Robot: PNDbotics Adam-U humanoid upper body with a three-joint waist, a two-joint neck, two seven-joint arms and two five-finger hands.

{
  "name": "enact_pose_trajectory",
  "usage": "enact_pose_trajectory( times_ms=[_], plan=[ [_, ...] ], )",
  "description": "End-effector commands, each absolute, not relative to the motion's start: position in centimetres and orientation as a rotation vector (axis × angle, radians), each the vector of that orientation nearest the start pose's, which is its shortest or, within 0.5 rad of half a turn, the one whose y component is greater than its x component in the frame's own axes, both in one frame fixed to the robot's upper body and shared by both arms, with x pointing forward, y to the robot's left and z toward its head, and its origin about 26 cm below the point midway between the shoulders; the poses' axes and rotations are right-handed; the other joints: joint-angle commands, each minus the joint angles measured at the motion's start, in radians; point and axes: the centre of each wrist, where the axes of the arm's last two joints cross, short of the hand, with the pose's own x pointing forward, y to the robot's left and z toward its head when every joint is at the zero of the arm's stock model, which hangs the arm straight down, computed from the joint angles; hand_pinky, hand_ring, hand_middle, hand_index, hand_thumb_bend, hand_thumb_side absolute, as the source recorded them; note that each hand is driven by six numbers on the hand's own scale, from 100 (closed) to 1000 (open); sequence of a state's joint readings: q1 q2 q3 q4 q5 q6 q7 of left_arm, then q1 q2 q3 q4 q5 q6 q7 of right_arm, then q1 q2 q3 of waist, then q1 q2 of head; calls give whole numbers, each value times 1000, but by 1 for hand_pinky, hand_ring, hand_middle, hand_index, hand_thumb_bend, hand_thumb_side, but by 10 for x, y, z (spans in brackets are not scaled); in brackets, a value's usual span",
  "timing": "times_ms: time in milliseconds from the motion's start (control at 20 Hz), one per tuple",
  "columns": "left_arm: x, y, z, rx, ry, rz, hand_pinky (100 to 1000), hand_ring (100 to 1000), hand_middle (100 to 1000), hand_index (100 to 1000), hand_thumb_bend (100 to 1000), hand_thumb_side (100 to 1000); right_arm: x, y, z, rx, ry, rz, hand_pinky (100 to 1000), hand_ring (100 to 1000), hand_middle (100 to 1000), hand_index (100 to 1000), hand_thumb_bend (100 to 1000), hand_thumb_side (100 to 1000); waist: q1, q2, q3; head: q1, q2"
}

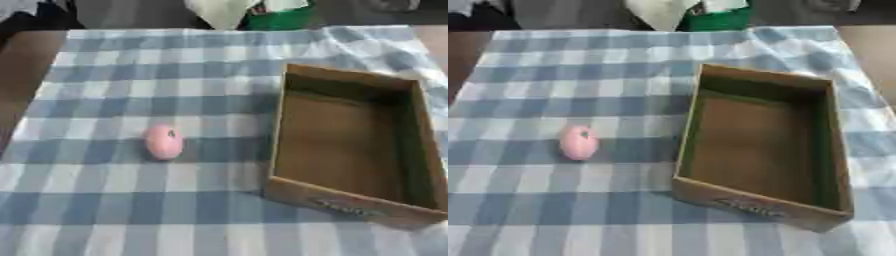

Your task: Pick up objects on the table and place them in the box.

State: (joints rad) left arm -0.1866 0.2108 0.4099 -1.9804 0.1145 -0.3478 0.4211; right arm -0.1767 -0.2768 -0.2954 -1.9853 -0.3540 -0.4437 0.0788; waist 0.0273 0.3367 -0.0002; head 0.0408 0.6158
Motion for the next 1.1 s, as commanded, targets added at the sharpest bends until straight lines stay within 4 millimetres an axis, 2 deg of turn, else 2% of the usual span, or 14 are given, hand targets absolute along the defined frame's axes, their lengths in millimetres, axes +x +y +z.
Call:
enact_pose_trajectory(
  times_ms=[50,450,650,850,1000,1100],
  plan=[
    [269,360,182,-791,3421,-807,487,546,646,761,198,614,277,-340,186,74,3602,-17,862,846,638,931,100,1000,-3,-14,0,-2,-11],
    [268,360,181,-800,3423,-813,487,545,648,761,199,613,276,-340,185,74,3601,-17,861,845,638,931,100,1000,-5,-19,1,-8,-4],
    [267,364,186,-845,3425,-748,484,545,650,773,214,627,276,-341,185,72,3603,-18,861,845,638,931,100,1000,-4,-23,2,-15,0],
    [267,373,204,-960,3390,-578,470,545,655,813,253,686,276,-342,185,74,3607,-29,860,843,638,930,100,1000,1,-30,4,-32,6],
    [269,374,221,-1028,3389,-393,470,567,665,828,378,726,275,-342,185,76,3610,-42,860,843,638,930,100,1000,6,-34,5,-39,9],
    [272,371,232,-1063,3396,-243,469,577,676,840,425,754,275,-343,185,77,3610,-51,859,843,638,929,100,1000,9,-36,5,-42,12]
  ],
)
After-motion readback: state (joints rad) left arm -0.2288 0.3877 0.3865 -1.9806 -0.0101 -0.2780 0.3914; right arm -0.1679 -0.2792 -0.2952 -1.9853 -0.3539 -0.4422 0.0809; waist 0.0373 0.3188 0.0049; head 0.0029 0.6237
